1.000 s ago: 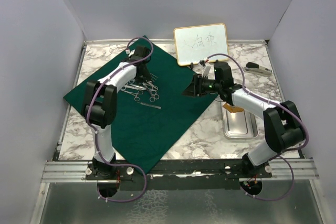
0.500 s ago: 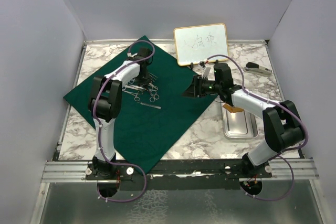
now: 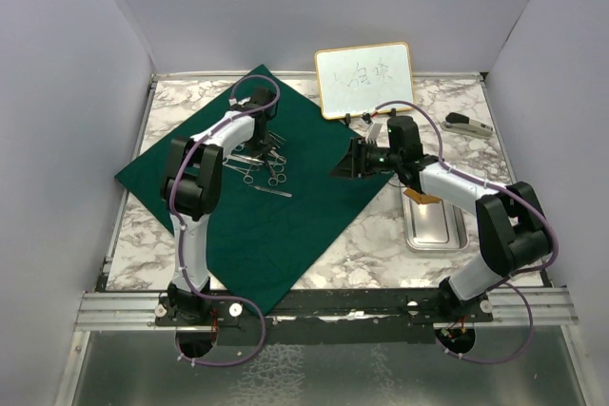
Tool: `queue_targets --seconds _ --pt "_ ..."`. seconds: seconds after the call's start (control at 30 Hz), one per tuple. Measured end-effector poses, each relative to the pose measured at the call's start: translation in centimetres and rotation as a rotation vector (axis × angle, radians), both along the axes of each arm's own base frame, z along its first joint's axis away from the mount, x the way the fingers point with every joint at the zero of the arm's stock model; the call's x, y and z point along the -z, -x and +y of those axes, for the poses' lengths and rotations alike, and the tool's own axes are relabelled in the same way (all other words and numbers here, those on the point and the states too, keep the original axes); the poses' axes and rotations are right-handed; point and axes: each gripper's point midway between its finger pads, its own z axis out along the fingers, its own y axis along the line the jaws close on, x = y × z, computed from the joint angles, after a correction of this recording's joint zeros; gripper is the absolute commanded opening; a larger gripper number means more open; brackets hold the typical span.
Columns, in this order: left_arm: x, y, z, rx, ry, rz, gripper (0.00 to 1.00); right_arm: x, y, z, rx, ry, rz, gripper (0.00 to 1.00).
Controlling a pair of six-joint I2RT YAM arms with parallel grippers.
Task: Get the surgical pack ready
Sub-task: Pick up the medical item from the surgical kit.
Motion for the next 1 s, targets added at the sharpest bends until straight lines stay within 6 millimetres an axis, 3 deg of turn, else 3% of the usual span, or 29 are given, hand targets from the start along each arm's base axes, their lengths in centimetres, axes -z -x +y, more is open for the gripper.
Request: queue_targets --seconds 0.07,0.33,0.53,1.0 --pt "0.2 0.1 0.2 -0.004 -0.009 0.002 0.0 0.0 0.0 0.0 0.001 -0.002 -0.002 0.49" --pt "-0.1 0.1 0.3 0.013 -0.009 -0.022 0.0 0.9 -0.1 1.0 -0.018 0.005 -0.002 0.5" --pt "-0.5 1.5 -0.1 0.053 0.035 -0.043 0.0 2.8 0.3 4.2 -0.093 0.017 0.018 0.51" --pt "-2.8 3.5 -1.0 0.124 0.112 -0.12 0.0 4.1 -2.2 11.0 -0.244 -0.115 0.029 0.48"
